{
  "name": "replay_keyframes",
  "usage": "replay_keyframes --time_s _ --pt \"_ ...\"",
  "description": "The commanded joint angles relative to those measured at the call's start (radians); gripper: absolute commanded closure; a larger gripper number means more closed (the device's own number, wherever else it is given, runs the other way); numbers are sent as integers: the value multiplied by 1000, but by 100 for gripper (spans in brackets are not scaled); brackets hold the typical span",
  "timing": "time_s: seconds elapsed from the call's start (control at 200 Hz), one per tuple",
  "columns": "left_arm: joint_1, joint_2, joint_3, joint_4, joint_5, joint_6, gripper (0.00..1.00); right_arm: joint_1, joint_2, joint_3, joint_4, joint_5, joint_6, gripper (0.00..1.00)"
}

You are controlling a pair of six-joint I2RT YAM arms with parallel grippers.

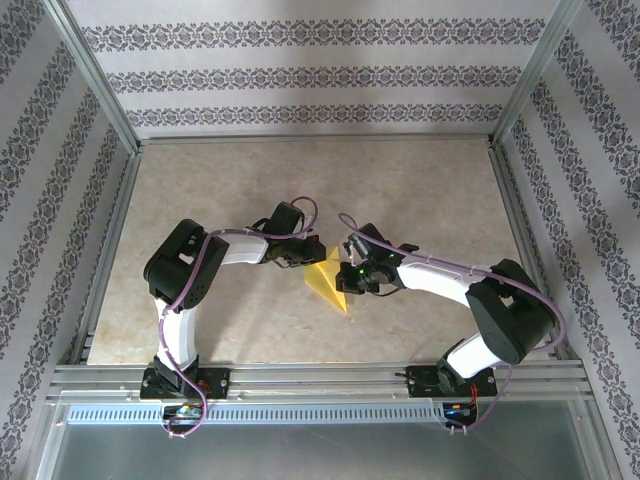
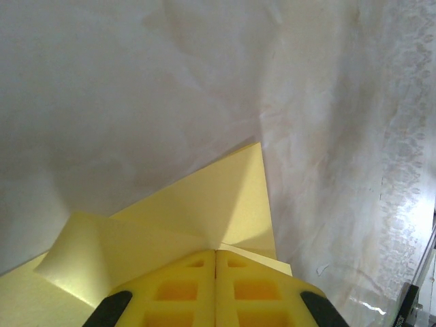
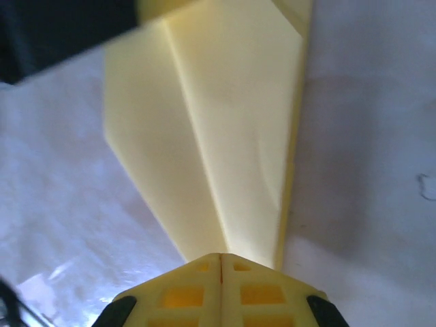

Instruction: Fold a paper plane with a square sheet of paper (fold left side to right side)

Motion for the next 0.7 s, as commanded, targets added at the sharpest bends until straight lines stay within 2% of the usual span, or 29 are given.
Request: replay_keyframes --time_s 0.0,0.165,0.395,0.695 --pt "1 32 -14 -58 -46 25 93 -8 5 22 74 -53 44 100" --pt "1 34 -14 -57 -44 27 93 -8 85 42 166 -60 72 100" --pt "2 34 -13 -57 -44 27 94 -8 176 76 209 -45 74 100" --pt "2 34 -15 -58 -46 27 94 -12 215 45 238 -30 79 100"
